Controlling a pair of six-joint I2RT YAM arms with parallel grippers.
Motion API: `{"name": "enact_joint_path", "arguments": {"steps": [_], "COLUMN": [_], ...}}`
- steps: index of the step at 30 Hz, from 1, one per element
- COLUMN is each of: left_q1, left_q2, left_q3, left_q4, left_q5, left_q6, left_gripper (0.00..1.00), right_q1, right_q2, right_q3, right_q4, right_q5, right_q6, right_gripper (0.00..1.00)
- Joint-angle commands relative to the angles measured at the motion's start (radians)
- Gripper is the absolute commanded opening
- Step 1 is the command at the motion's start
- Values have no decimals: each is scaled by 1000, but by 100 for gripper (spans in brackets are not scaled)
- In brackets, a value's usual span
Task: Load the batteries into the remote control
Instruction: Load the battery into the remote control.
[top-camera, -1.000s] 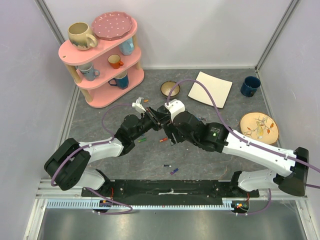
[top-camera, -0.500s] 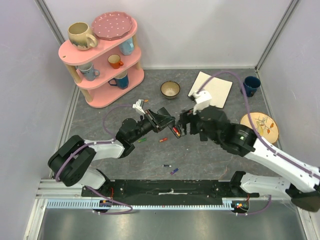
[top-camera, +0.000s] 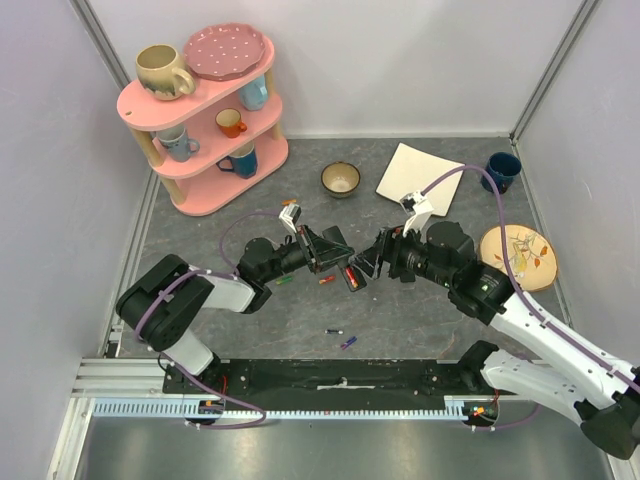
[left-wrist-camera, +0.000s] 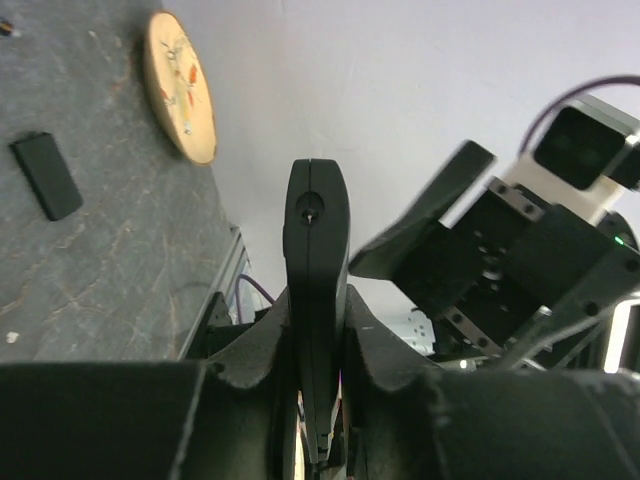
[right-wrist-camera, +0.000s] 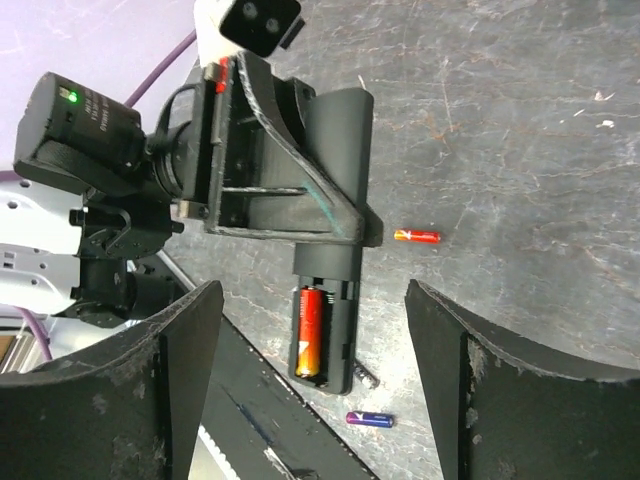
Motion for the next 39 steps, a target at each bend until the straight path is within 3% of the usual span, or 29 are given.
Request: {"name": "enact_joint_path", "arguments": {"steps": [1,19,39], "left_q1": [5,5,5], "left_q2": [-55,-102,-133], "left_q3": [14,9,-12], "left_q4": [395,395,397], "left_q5": [69,63,52], "left_q6": [15,41,63], "left_gripper": [2,2,2], "right_q1": [-32,-63,-90], "right_q2": [-36,-5,19], "right_q3": [-50,-224,-298], "right_q4": [97,371,526], "right_q5": [-110,-380,-395], "right_q6": [42,179,300], "right_gripper": [81,62,50]}}
